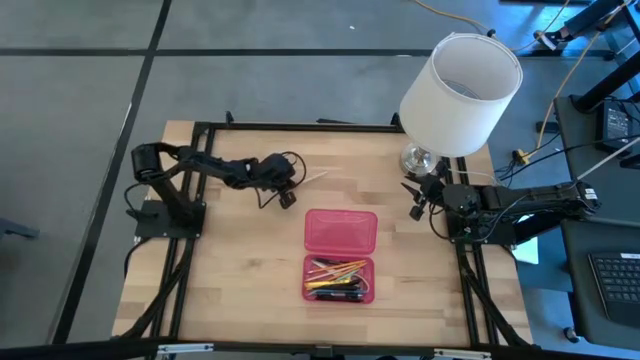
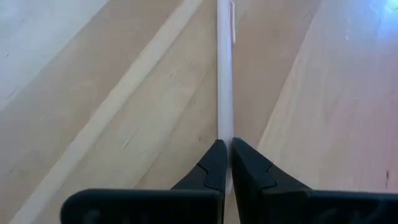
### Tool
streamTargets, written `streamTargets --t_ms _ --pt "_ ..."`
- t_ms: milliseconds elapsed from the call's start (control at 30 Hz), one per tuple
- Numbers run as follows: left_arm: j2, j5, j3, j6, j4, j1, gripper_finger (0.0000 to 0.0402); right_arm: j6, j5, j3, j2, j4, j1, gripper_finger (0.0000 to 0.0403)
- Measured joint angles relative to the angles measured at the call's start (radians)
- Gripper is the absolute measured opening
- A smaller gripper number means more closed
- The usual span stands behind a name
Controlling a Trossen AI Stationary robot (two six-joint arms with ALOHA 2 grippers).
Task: Pick & place school supplies into a supply box
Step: Put the brown pen into the red supply box
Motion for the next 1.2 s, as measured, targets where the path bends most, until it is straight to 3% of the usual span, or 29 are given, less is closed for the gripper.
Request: streamTargets --t_ms 233,600,800,1067,1200 --pt "0.003 0.011 -0.062 0.005 0.141 -0.017 0.0013 0.018 0.000 0.000 0.000 0.000 0.000 0.0108" --pt "0.008 0.003 -0.067 0.028 0.141 -0.019 0.0076 0.026 0.000 0.000 0.000 0.002 0.000 0.0108" --pt "0.008 -0.014 -0.075 0.020 0.159 -0.028 0.0090 0.026 0.000 0.000 0.000 0.001 0.000 0.0108" --pt "0.015 -0.099 -0.269 -0.059 0.521 -0.060 0.0090 0.022 0.000 0.000 0.000 0.001 0.000 0.0108" --pt "0.019 -0.144 -0.311 -0.059 0.591 -0.071 0.0091 0.021 0.001 0.000 0.000 0.001 0.000 0.0108"
